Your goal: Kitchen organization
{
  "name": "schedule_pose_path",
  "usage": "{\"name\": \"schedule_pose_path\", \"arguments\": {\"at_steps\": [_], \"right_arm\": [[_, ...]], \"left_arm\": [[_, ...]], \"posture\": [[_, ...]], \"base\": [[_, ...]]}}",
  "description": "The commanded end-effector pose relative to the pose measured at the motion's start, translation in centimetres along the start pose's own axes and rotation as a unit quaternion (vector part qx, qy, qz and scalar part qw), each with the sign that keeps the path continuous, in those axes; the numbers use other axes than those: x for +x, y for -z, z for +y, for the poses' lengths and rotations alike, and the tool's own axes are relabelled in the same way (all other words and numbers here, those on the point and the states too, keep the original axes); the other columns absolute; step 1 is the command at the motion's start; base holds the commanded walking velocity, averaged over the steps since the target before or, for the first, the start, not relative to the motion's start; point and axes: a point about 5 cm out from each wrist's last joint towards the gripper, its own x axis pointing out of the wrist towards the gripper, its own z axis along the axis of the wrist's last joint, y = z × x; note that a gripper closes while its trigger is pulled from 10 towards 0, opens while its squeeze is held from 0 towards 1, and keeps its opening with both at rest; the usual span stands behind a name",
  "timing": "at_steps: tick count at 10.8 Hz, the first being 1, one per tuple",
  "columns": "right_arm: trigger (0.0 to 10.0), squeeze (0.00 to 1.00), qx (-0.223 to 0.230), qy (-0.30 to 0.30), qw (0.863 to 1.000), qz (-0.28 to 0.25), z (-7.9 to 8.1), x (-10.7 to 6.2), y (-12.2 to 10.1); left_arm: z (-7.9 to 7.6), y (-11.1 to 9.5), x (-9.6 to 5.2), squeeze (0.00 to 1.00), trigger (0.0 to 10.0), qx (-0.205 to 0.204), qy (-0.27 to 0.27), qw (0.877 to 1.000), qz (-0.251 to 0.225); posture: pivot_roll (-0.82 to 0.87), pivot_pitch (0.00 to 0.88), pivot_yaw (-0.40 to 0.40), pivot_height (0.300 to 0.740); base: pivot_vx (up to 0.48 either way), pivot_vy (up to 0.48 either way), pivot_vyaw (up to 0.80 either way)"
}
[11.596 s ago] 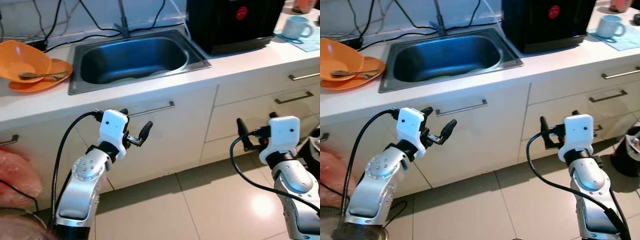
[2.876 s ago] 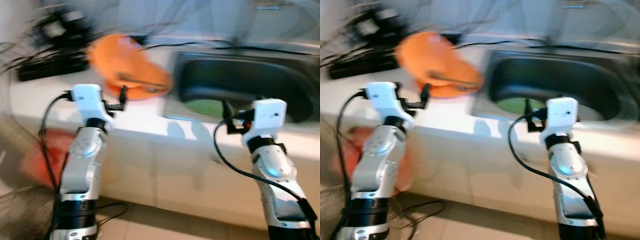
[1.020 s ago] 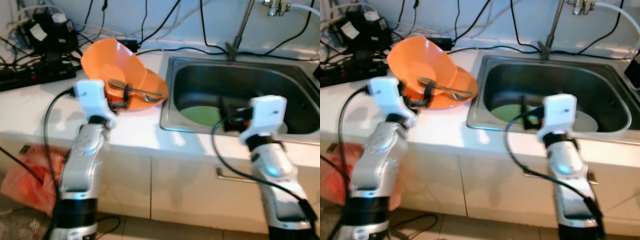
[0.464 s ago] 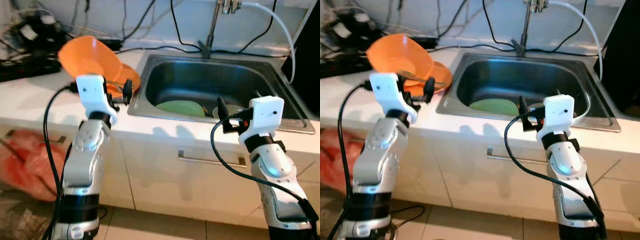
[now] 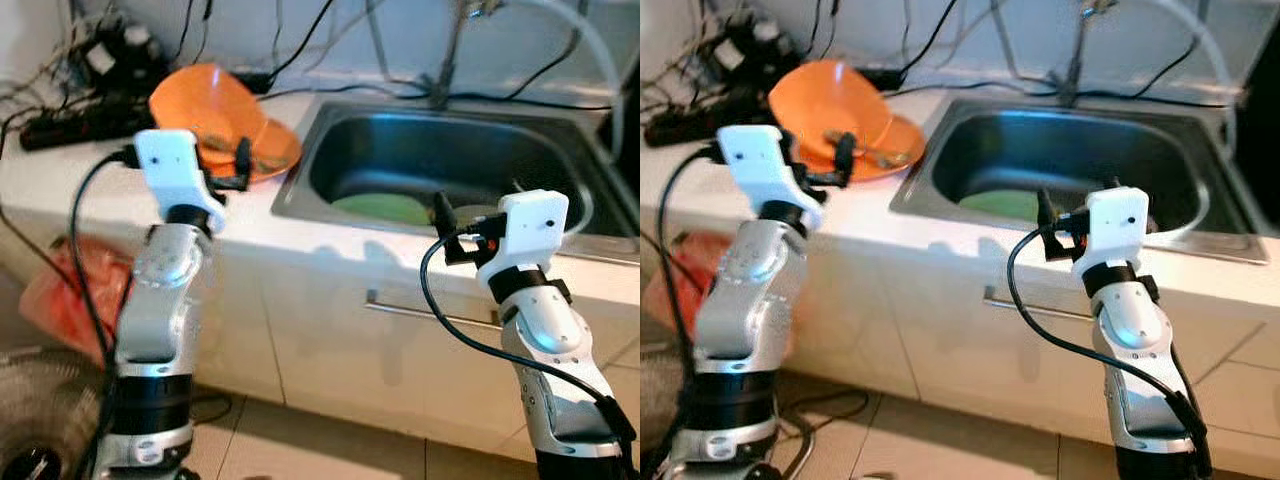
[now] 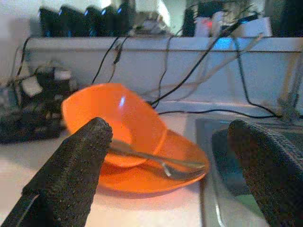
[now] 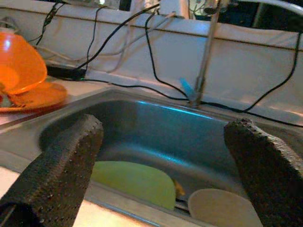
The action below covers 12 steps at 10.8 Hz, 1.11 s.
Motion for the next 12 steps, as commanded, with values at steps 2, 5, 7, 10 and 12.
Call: {"name": "schedule_pose_path", "arguments": {"at_steps": [2,5,7,10,12], "right_arm": [[10.0,0.0,0.006,0.007,1.0,-0.012,-0.1,0.3,-0.7],[10.0,0.0,0.01,0.011,1.0,-0.013,-0.1,0.1,-0.7],[10.0,0.0,0.028,0.015,0.999,-0.013,-0.2,0.3,-1.3],[10.0,0.0,0.022,0.009,1.0,0.001,0.1,-0.2,-0.6],[10.0,0.0,0.02,0.008,1.0,0.003,0.1,-0.6,-0.7]], "left_arm": [[0.5,0.0,0.1,0.0,10.0,-0.024,-0.016,1.0,0.008],[0.6,-0.2,-0.1,0.0,10.0,-0.034,-0.009,0.999,0.005],[0.3,-0.4,0.0,0.0,10.0,-0.028,0.004,0.999,0.018],[0.7,0.7,-1.1,0.0,10.0,-0.029,0.012,0.999,0.038],[0.1,0.1,-1.3,0.0,10.0,-0.032,0.026,0.999,0.029]], "posture": [[0.08,0.0,0.03,0.74],[0.09,0.0,0.035,0.74],[0.09,0.0,0.035,0.74],[0.09,0.014,0.031,0.74],[0.09,0.041,0.027,0.74]], "base": [[0.0,0.0,0.0],[0.0,0.0,0.0],[0.0,0.0,0.0],[0.222,0.0,0.0],[0.471,0.0,0.0]]}}
